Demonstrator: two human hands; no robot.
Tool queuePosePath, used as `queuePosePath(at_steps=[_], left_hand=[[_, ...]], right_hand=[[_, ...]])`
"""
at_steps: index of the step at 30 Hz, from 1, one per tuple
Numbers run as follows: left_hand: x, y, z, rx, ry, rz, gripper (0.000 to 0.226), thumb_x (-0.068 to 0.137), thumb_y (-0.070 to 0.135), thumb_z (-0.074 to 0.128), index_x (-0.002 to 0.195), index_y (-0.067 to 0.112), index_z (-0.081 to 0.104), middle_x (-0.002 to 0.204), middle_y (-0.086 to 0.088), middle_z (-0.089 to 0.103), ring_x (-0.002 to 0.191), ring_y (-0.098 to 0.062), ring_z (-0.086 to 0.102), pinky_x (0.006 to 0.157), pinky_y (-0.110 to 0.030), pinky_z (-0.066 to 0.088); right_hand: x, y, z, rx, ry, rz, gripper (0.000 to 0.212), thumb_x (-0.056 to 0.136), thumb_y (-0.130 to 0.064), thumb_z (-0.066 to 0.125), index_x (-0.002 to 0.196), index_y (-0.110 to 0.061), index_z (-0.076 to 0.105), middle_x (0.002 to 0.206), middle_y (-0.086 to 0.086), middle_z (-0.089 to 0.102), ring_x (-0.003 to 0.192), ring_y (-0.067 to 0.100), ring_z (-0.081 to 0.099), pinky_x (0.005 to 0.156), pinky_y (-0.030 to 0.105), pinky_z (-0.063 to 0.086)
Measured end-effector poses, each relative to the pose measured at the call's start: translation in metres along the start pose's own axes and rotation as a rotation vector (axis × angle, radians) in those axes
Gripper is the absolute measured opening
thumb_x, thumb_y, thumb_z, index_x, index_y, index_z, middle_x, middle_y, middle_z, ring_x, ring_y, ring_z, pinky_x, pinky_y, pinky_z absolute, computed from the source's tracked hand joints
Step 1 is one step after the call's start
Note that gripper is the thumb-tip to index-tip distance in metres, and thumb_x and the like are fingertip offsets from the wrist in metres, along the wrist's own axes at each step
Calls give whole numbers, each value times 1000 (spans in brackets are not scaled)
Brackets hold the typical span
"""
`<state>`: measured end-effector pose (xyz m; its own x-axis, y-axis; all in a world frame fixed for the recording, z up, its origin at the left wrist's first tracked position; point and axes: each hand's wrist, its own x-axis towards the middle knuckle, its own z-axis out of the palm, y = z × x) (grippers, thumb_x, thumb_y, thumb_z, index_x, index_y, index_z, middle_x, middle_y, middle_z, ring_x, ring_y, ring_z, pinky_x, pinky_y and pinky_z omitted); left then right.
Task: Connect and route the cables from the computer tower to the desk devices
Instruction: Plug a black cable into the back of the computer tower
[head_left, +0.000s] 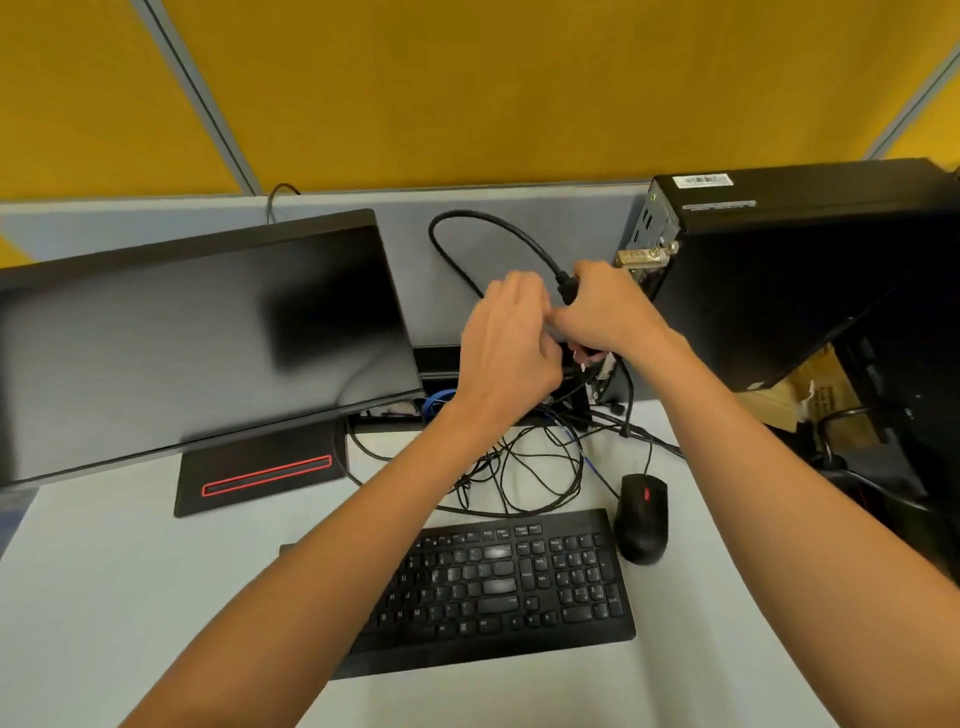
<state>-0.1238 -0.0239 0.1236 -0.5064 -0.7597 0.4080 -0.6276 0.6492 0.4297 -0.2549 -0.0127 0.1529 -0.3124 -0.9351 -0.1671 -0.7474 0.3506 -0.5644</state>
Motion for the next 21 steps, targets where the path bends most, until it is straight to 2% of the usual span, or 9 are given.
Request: queuePosePath(at_steps=[2, 4, 5, 7, 9, 11, 13, 17, 21], left_hand=[[4, -1, -3, 206, 119, 171, 49, 57, 5, 64, 105, 8, 53, 110, -10, 55, 97, -27, 51, 76, -31, 36], [15, -8, -3, 328, -60, 228, 63, 60, 13, 69, 120, 7, 51, 126, -12, 51, 122, -30, 44, 100, -39, 33], [19, -12, -2, 366, -190, 259, 59, 65, 19, 71, 120, 9, 51, 127, -10, 51, 127, -29, 40, 106, -41, 29], [26, -15, 1, 400, -320, 329, 34, 77, 27, 64, 106, 10, 59, 113, -9, 56, 117, -29, 41, 100, -40, 31], [31, -16, 0, 401, -350, 302, 18, 82, 22, 56, 90, 7, 61, 98, -10, 59, 105, -29, 44, 84, -34, 32], [38, -19, -4, 440, -362, 223, 11, 82, 18, 55, 81, 7, 57, 92, -12, 60, 103, -31, 44, 76, -32, 28], [43, -20, -7, 491, -378, 137, 22, 82, 22, 59, 72, 8, 46, 83, -12, 57, 102, -31, 45, 73, -33, 30], [53, -21, -8, 505, -419, 12, 43, 78, 37, 68, 60, 12, 36, 71, -7, 45, 102, -31, 46, 79, -37, 35], [51, -22, -11, 549, -418, -85, 42, 75, 38, 68, 60, 14, 37, 73, -6, 47, 105, -30, 48, 96, -45, 33]], right_hand=[[-4, 9, 5, 39, -149, 23, 27, 80, -20, 67, 94, -10, 46, 69, 10, 68, 54, 23, 68, 51, 37, 59], [-8, 18, 10, 116, -271, 7, 34, 80, -17, 71, 101, -10, 46, 74, 11, 70, 59, 21, 70, 59, 39, 61], [-9, 23, 13, 149, -307, -12, 36, 78, -14, 72, 104, -10, 47, 76, 12, 71, 62, 21, 71, 61, 41, 61], [-11, 34, 20, 197, -327, -35, 37, 75, -13, 75, 103, -10, 51, 78, 10, 70, 63, 19, 69, 64, 40, 60], [-13, 53, 29, 191, -285, -33, 37, 70, -21, 81, 96, -15, 55, 84, 8, 66, 70, 19, 64, 68, 40, 53], [-16, 79, 42, 200, -297, -15, 40, 69, -25, 83, 98, -15, 58, 92, 6, 65, 83, 22, 63, 76, 36, 51], [-22, 113, 64, 118, -329, 14, 33, 73, -21, 82, 97, -14, 60, 95, 1, 63, 90, 20, 61, 79, 29, 48], [-45, 172, 109, -68, -218, 136, 6, 87, -15, 63, 93, -13, 61, 102, 11, 63, 98, 32, 60, 84, 36, 48], [-58, 186, 123, -94, -176, 188, 15, 93, -20, 59, 105, -11, 60, 104, 15, 65, 98, 33, 60, 78, 33, 45]])
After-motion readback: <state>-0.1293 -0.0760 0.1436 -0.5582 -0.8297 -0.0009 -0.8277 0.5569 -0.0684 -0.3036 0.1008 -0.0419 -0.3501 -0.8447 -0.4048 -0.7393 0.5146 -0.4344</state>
